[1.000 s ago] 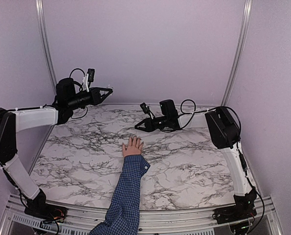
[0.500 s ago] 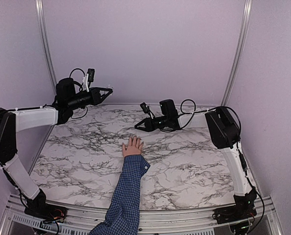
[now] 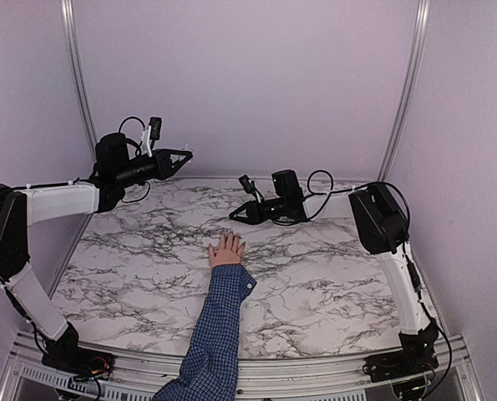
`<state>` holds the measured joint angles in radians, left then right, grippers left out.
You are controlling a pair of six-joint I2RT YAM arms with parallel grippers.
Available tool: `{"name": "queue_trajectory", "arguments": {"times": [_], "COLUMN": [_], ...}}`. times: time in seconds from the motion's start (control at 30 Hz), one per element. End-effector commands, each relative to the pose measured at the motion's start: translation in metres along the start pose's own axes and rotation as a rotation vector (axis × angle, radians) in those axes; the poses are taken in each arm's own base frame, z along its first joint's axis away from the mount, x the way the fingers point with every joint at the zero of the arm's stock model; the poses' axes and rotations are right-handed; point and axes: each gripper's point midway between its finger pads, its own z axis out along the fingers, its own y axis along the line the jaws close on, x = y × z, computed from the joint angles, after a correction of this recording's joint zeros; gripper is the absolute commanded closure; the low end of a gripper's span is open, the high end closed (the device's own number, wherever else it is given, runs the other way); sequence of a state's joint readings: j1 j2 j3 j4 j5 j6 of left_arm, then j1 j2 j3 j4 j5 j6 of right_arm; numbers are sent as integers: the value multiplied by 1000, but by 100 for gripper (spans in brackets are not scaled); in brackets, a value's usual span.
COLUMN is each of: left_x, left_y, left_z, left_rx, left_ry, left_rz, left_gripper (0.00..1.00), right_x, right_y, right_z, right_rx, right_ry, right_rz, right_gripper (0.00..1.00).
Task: Paint the nails
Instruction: Paint the hand on the nail.
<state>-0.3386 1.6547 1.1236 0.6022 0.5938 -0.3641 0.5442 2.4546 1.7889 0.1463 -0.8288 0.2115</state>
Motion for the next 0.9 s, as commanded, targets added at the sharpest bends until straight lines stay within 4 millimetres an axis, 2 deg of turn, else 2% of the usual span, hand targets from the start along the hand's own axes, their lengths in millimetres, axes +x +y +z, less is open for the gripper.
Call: {"name": "queue_trajectory", "arguments": {"times": [0.0,0.87], "left_x": [-22,-22], "left_y": [-9,-8], "left_z": [-4,-3], "left_rx": [24,26], "left_ry": [-64,-63], "left_rz": [40,38], "left_gripper": [100,100], "right_x": [-8,1], "right_y": [0,-7], "right_z": [5,8], "right_rx": [-15,-2], "right_ry": [-20,-7], "right_rz": [-23,-7], "right_gripper": [100,100]}}
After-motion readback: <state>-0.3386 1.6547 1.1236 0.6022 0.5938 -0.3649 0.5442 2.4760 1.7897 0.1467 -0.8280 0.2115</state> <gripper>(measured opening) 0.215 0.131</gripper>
